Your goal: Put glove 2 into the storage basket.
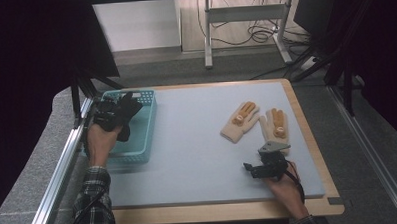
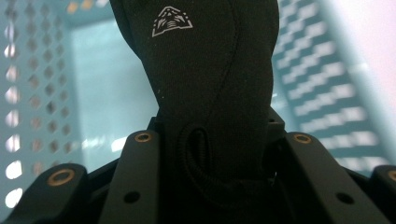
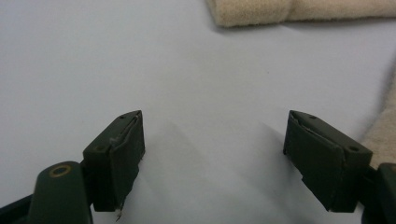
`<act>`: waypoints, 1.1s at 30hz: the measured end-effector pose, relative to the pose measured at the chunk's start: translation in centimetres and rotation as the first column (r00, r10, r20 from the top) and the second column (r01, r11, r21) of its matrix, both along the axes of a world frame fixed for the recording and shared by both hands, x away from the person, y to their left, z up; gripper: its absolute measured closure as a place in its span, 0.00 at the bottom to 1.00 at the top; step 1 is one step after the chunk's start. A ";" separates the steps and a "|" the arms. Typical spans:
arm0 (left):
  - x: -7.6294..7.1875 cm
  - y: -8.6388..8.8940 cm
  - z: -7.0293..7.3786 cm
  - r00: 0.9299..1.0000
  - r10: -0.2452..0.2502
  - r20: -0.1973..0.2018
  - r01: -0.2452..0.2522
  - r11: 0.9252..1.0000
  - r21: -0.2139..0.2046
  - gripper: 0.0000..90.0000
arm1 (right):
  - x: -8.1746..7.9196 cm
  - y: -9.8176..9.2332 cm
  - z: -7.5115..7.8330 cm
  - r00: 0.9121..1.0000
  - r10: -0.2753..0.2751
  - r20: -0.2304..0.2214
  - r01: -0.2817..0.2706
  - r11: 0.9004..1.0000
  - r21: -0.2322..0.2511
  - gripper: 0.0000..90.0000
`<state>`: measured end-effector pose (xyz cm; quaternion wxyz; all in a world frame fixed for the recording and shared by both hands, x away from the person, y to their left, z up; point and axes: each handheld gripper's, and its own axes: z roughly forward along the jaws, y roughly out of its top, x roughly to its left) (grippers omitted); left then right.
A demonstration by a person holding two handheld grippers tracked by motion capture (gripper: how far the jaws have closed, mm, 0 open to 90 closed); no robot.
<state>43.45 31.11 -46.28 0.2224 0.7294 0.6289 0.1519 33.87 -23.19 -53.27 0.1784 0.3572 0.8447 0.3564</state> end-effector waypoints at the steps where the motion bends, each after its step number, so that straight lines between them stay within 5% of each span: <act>1: 0.2 0.4 -0.4 1.000 0.006 -0.019 -0.006 1.000 0.014 0.70 | 0.0 0.0 0.0 1.000 0.000 0.000 0.000 1.000 0.000 0.22; 8: 1.9 1.6 -2.8 0.988 0.074 -0.137 -0.061 0.994 0.095 0.68 | 0.0 0.0 0.0 1.000 0.000 0.000 0.000 1.000 0.000 0.22; 14: 2.7 2.8 -4.1 0.978 0.117 -0.174 -0.094 0.986 0.136 0.63 | 0.0 0.0 0.0 1.000 0.000 0.000 0.000 1.000 0.001 0.22; 16: 2.7 2.8 -4.3 0.980 0.106 -0.170 -0.079 0.984 0.159 0.59 | 0.0 0.0 0.0 1.000 0.000 0.001 0.000 1.000 0.001 0.22; 19: 3.0 2.3 -4.3 0.981 0.100 -0.165 -0.062 0.972 0.225 0.33 | 0.0 0.0 0.0 1.000 0.000 0.000 0.000 1.000 0.001 0.22; 21: 3.0 2.0 -4.2 0.979 0.076 -0.191 -0.029 0.970 0.240 0.25 | 0.0 0.0 0.0 1.000 0.000 0.000 0.000 1.000 0.001 0.22; 26: 2.6 2.1 -3.6 0.980 0.053 -0.190 -0.017 0.982 0.189 0.10 | 0.0 0.0 0.0 1.000 0.000 0.000 0.000 1.000 0.001 0.22; 33: 1.4 3.1 -2.3 0.988 0.039 -0.149 -0.027 0.996 0.083 0.06 | 0.0 0.0 0.0 1.000 0.000 0.000 0.000 1.000 0.000 0.22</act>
